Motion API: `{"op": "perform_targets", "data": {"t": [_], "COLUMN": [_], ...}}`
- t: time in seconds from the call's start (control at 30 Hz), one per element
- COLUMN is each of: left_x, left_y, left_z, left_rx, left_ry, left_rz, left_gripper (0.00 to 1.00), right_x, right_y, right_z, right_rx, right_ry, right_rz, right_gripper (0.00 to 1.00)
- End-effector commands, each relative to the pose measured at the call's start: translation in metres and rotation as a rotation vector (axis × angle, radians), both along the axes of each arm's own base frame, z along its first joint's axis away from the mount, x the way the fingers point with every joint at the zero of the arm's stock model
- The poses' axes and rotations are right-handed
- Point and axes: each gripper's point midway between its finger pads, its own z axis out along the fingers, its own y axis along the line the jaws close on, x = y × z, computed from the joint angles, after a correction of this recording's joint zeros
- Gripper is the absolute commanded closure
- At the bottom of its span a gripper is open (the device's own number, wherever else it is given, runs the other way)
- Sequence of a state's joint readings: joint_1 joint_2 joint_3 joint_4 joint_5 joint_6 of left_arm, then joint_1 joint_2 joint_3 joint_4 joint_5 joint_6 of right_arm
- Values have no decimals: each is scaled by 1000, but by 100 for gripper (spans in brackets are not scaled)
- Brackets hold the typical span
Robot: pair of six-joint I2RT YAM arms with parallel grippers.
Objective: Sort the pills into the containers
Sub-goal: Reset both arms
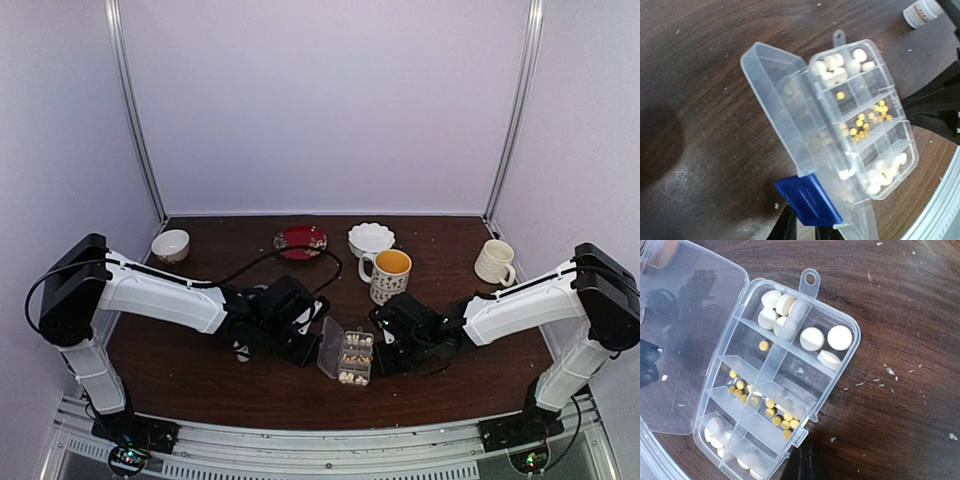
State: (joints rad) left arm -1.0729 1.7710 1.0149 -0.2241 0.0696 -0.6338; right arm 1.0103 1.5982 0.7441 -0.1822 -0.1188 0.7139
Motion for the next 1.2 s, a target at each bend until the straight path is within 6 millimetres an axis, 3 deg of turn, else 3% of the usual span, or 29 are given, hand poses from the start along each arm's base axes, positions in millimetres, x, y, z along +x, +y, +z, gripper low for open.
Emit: {"op": "perform_targets", "data": {"t": [0.0,0.17,0.23,0.57,0.83,1.07,1.17], "left_x": [1,1,2,-4,-2,-3,-3], "left_y": [-32,-39,-41,-58,-59,-49,-47], "left_z": [41,43,42,20,-13,-32,-34], "left_rx": [-136,-153,-155,-128,-11,92,107], "left_ry": [-67,-70,-68,-31,16,37,36], "left_rz": [-61,-66,-67,-115,-105,-92,-91], "left_gripper": [81,54,50,41,36,38,39], "right_x": [-4,-4,-4,-6,-5,3,5], "right_y": [3,5,4,6,1,-13,-12], "right_z": [-5,-2,-2,-2,1,21,31], "right_rx": [-1,1,2,40,39,60,86], "right_ry": [16,11,10,16,0,-85,-110], "right_rz": [16,21,20,11,0,-61,-62], "right_gripper": [100,100,100,100,100,100,95]}}
